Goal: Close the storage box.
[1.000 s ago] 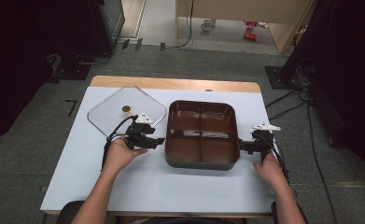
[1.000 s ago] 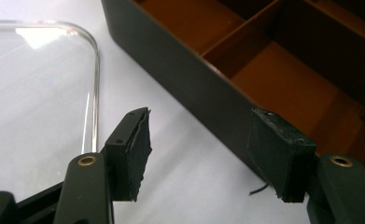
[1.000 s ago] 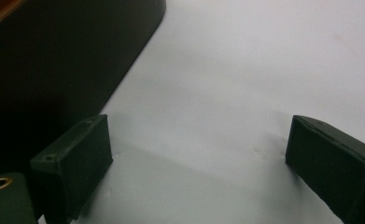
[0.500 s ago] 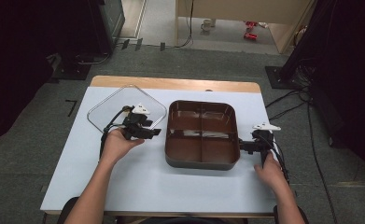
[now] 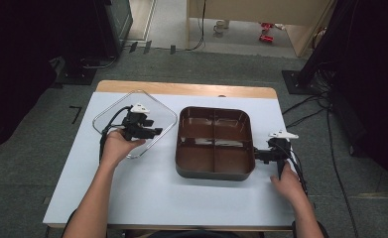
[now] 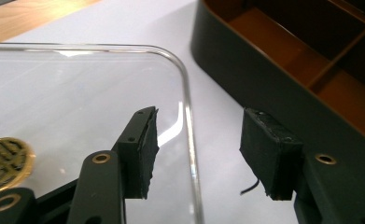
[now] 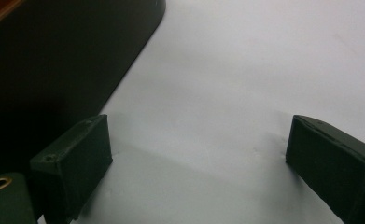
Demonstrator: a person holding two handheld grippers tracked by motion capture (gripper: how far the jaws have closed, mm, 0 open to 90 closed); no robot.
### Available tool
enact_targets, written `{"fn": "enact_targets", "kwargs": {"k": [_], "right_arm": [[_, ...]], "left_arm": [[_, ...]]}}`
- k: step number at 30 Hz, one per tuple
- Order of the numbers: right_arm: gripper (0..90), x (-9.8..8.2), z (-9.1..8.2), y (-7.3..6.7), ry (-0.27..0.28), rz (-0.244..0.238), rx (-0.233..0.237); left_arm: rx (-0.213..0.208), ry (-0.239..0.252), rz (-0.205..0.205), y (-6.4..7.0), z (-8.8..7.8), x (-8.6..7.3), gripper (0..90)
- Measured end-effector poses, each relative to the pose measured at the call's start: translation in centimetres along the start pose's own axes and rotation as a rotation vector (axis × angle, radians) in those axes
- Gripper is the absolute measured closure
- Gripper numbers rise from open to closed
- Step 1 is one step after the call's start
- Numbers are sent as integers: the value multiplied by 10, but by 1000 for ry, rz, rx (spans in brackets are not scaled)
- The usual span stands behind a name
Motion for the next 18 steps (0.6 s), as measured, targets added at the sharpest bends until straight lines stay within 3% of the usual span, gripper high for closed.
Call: {"fn": "enact_targets", "kwargs": {"k": [10, 15, 18], "right_arm": [[63, 0, 0, 0, 1, 1, 0], [62, 0, 0, 0, 1, 1, 0], [63, 0, 0, 0, 1, 1, 0]], "left_arm": [[54, 58, -37, -31, -3, 5, 493], [72, 59, -63, -42, -3, 7, 483], [105, 67, -63, -51, -3, 9, 471]]}}
Point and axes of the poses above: each handheld gripper's, and its own axes: z roughly forward along the jaws, x roughly out of its top, y roughly to its right, the point moved 5 cm from there along z, roughly forward along the jaws, and after that the axes turned 12 degrees about -z, right-handed, at the moved point
